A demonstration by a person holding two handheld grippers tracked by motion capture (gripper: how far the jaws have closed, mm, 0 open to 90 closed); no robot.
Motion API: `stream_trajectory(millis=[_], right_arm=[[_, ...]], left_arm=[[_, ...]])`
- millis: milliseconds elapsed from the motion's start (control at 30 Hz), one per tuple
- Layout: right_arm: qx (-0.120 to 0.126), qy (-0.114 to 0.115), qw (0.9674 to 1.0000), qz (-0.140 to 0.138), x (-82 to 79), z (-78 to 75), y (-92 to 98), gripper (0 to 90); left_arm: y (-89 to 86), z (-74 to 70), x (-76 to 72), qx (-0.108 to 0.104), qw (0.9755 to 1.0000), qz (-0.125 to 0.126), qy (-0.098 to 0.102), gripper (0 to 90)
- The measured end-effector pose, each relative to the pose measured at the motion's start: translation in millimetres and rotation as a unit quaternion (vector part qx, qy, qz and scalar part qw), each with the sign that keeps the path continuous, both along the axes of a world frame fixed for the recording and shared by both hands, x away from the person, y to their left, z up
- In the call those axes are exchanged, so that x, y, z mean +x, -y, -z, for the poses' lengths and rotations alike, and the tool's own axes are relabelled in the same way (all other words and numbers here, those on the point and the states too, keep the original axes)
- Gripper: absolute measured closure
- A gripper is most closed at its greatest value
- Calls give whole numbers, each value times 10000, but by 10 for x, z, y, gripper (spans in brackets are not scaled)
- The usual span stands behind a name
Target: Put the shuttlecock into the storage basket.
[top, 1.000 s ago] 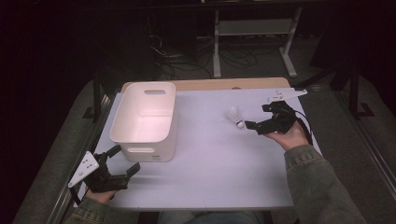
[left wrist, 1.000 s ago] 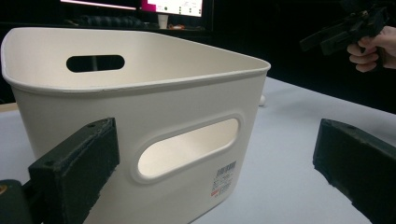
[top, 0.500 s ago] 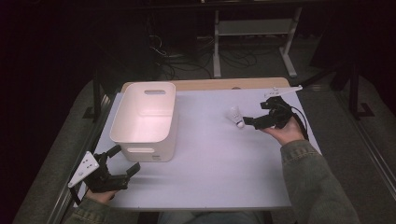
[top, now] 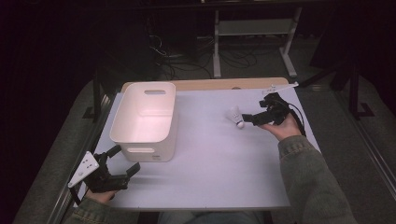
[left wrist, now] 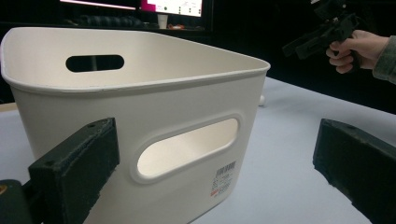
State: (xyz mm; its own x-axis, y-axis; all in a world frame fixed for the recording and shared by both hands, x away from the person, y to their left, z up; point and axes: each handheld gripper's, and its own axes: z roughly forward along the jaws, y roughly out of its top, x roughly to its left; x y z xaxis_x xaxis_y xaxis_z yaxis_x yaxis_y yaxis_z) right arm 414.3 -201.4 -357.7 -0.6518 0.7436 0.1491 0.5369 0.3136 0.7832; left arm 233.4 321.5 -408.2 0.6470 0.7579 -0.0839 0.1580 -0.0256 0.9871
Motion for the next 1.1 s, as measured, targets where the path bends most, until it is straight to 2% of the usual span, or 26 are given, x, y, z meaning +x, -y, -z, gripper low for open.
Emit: stream_trajectory(millis=[300,400,600,767,1033,1067,1100], right_arm=[[-43,-57,10000,-66,80,17,-37,0],[-56,-126,9999,-79,102,42,-48,0],[-22,-223,9997,-57,165,64,-56,0],[-94,-278,9995,-65,232,98,-64,0],[-63,-415,9991,-59,354,225,-92,0],[-43,-522,9986,-36,386,266,-99,0],[-50,-530,9986,-46,399,279,-96,0]], left_arm=[[1,2,1,-23,10000,-5,-6,0],[-1,1,2,22,10000,14,-5,0],[3,2,2,-46,10000,0,-1,0],[-1,0,2,-24,10000,-5,-18,0],[0,1,2,-30,10000,-7,-17,0],[-1,1,2,-21,10000,-6,-16,0],[-1,1,3,-26,10000,-8,-17,0]])
